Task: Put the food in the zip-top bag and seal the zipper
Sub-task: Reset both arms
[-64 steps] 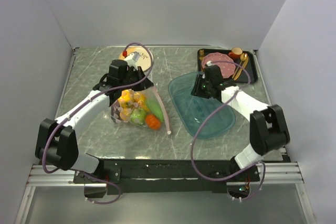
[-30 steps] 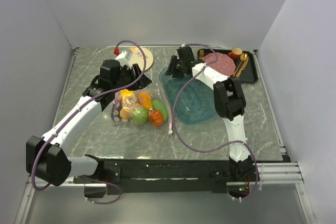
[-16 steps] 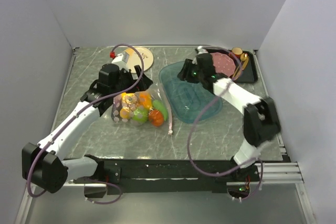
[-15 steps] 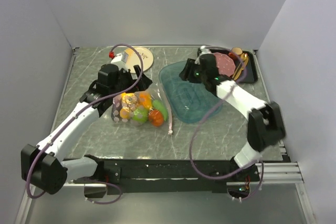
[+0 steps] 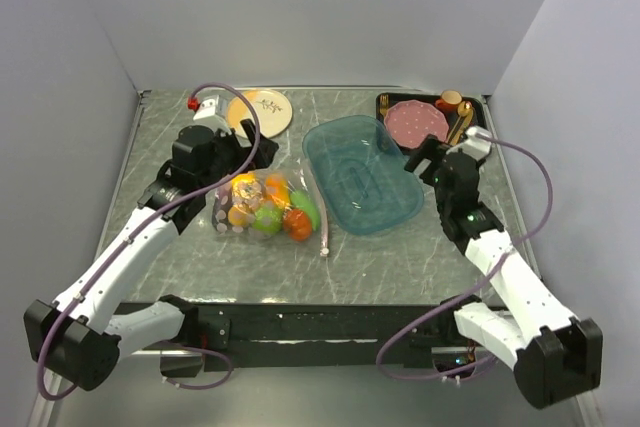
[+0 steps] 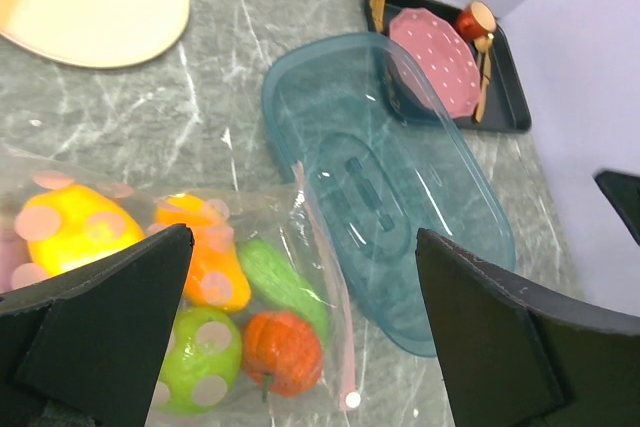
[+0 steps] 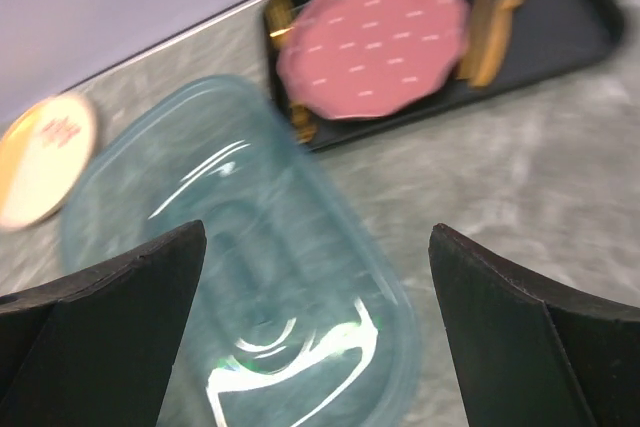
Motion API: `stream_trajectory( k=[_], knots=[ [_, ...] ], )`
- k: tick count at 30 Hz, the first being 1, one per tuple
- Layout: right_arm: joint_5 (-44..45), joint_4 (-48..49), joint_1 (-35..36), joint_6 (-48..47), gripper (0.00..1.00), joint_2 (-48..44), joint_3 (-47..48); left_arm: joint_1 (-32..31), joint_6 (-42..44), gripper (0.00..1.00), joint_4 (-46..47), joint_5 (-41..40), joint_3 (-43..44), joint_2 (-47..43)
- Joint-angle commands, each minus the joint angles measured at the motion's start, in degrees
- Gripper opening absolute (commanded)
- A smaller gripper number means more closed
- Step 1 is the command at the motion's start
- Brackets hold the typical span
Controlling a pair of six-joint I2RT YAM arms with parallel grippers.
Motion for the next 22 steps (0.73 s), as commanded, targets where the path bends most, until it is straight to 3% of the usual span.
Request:
stream_trajectory(
  k=[1,4,11,20,22],
  knots=[
    [17.6,1.2,-0.7,2.2,1.0,-5.2,-5.6,-0.2,1.4,0.99,0.1,-4.0,0.8,-1.9],
    [20.7,2.8,-1.8,3.5,1.0,-7.2,-9.2,-0.2,2.3,0.99,-0.3,-5.4,1.2,-1.9],
    [7.2,4.7,-15.1,6.5,1.0,-5.3,-11.5,-0.2,4.6,0.99,-0.2,-6.9,0.4,-1.4],
    [14.2,28.5,-16.3,-1.1,1.0,-3.7,-23.4,-0.1,9.4,0.99,8.6,-13.3,-5.1,-1.3],
    [19.0,29.6,-15.9,-2.9,1.0,-3.6,-23.9,-0.1,9.2,1.0,10.2,-14.7,-5.9,-1.6]
  ],
)
